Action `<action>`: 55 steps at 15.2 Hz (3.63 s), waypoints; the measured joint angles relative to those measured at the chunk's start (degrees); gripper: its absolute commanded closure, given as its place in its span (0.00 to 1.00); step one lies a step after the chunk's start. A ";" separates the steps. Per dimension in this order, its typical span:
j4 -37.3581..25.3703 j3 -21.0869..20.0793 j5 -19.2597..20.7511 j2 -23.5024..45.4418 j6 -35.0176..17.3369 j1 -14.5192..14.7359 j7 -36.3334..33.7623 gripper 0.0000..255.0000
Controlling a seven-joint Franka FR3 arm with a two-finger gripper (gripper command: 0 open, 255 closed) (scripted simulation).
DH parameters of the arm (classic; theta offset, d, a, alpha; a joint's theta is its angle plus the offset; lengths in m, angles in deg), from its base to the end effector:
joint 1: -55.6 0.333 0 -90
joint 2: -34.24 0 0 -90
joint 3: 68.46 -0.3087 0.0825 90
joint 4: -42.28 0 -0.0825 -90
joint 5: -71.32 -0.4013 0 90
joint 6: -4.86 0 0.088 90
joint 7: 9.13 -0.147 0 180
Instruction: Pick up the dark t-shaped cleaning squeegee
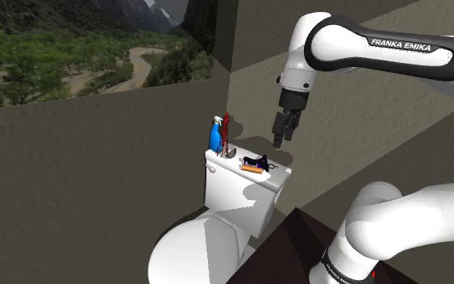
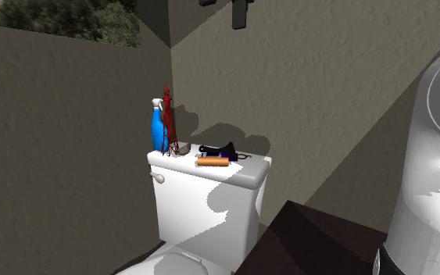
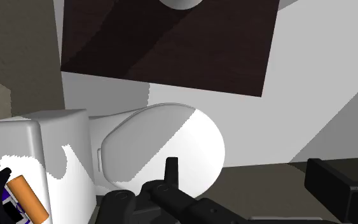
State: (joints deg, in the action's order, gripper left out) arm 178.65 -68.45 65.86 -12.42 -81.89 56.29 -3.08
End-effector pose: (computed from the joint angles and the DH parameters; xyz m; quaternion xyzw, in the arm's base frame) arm 0.3131 0.0181 0.5387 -0.9967 -0.0601 0.0235 0.0488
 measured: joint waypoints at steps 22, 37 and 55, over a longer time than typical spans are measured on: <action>2.67 18.14 9.17 26.55 -31.09 -3.30 26.58 0.00; -16.89 24.25 -4.84 60.43 -44.79 -6.41 51.00 0.00; -38.04 19.08 -14.13 85.08 -48.06 -15.13 61.91 1.00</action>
State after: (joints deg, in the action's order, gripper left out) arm 140.60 -49.38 51.73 72.66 -129.95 41.17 58.83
